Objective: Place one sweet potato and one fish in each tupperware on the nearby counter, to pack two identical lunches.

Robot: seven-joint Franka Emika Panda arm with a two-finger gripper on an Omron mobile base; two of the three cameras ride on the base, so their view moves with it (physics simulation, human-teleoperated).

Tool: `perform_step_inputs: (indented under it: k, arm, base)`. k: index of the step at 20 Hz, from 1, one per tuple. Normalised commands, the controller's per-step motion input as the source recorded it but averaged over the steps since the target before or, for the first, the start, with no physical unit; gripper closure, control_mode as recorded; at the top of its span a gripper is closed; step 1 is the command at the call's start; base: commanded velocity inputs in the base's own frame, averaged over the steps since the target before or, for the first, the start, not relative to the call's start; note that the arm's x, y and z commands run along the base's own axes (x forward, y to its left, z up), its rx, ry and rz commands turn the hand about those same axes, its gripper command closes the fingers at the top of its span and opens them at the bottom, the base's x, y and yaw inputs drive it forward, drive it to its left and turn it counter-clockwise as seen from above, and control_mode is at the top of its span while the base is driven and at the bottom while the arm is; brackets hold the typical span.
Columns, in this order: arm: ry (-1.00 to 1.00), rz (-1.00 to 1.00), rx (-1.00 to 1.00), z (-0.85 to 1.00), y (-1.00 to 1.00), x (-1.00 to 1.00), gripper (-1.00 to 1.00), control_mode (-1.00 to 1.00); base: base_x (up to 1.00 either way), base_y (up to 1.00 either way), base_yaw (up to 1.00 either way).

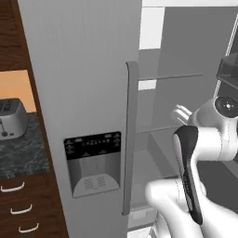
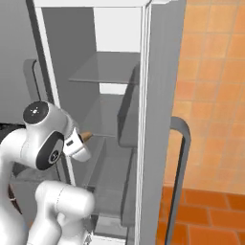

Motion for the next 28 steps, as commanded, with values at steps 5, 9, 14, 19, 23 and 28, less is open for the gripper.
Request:
perform_step_inputs:
  k: [5, 9, 14, 19, 23, 28]
  arm:
    - [0.00, 0.00, 0.00, 0.00, 0.00, 0.00, 1.00, 1.00]
    - [0.00, 0.00, 0.00, 0.00, 0.00, 0.00, 1.00, 1.00]
    - [0.00, 0.00, 0.00, 0.00, 0.00, 0.00, 1.00, 1.00]
    - [0.00, 0.00, 0.00, 0.00, 0.00, 0.00, 1.00, 1.00]
    - [0.00, 0.00, 0.00, 0.00, 0.00, 0.00, 1.00, 1.00]
    - [0.00, 0.00, 0.00, 0.00, 0.00, 0.00, 1.00, 1.00]
  base:
    - [-0.42, 0.99, 0.14]
    - [-0.01, 1.00, 0.02]
    - [0.08, 1.00, 0.03]
    - [0.14, 1.00, 0.01]
    - [0.18, 1.00, 0.01]
    - [0.24, 1.00, 0.01]
